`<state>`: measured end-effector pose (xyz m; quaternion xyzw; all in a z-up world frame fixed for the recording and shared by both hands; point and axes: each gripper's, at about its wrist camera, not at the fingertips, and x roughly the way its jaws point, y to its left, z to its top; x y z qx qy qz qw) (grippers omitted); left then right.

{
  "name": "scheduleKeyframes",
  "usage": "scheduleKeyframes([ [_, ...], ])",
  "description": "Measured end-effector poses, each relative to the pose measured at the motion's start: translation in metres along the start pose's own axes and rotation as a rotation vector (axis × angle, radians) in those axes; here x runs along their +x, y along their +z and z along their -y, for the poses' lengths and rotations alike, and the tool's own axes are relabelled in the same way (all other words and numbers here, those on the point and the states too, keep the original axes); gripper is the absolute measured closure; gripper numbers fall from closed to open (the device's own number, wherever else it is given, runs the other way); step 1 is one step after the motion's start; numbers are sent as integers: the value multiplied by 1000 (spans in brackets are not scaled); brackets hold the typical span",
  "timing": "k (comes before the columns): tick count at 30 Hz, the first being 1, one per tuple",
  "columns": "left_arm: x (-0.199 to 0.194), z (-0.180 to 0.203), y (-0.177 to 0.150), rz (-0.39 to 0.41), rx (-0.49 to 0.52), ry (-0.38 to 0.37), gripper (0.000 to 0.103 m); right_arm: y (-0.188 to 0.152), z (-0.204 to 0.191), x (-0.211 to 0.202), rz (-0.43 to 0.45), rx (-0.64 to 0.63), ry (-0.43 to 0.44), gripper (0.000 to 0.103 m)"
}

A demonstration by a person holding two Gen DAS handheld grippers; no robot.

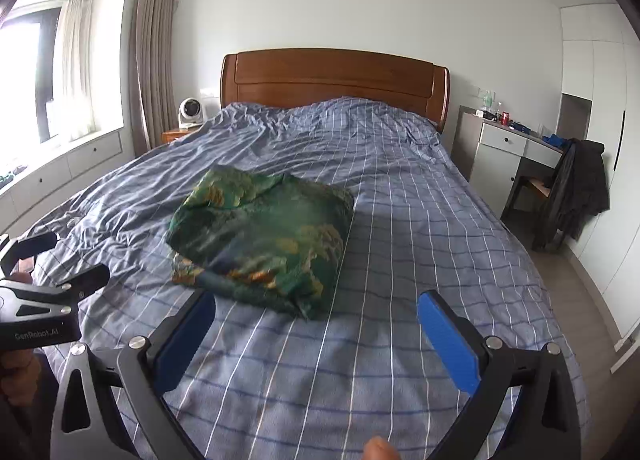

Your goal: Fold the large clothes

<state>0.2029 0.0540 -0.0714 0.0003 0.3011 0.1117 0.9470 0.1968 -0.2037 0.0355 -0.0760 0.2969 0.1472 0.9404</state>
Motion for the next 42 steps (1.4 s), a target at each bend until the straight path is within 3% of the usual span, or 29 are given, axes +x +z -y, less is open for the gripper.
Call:
scheduleKeyframes([
  [16,0,5,-12,-83,-33,-42,0,-12,-21,-14,-38,-7,-1,0],
  [42,-18,4,-16,-13,-40,-21,0,-20,-33,-23,-63,-41,-4,0],
])
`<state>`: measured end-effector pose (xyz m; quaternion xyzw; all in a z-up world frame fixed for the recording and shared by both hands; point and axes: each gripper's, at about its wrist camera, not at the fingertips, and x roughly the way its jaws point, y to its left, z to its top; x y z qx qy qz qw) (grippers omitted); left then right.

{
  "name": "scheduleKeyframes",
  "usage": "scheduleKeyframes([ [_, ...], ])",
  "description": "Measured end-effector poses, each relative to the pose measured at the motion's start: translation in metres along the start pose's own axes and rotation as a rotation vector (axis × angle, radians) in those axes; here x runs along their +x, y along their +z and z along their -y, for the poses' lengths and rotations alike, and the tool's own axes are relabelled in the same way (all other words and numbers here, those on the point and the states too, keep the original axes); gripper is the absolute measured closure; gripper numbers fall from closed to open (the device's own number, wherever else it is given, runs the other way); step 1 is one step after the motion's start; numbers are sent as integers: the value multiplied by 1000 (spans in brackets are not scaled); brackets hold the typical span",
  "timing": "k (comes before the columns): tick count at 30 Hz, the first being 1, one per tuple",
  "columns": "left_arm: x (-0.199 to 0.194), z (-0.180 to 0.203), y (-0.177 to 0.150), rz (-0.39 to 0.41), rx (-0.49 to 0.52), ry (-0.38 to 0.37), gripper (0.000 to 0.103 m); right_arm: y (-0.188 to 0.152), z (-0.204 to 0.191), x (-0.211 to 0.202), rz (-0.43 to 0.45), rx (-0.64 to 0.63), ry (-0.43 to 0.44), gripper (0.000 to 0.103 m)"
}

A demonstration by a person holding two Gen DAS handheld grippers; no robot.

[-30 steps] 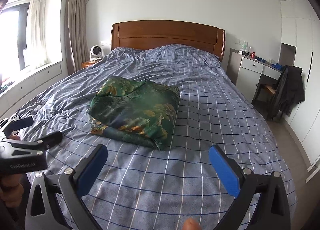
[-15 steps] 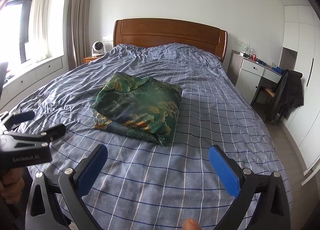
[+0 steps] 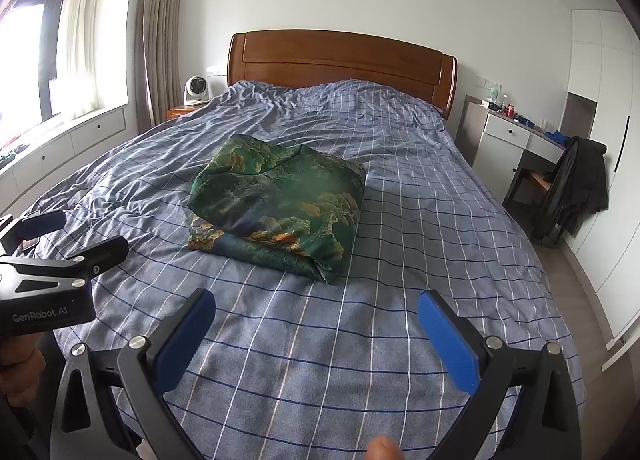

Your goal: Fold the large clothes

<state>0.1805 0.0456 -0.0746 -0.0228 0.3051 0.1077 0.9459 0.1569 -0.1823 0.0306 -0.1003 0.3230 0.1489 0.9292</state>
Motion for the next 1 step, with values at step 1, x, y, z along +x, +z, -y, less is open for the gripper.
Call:
scheduleKeyframes([
  [1,0,0,0,3,1,0,0,0,0,0,0,2,1,0],
])
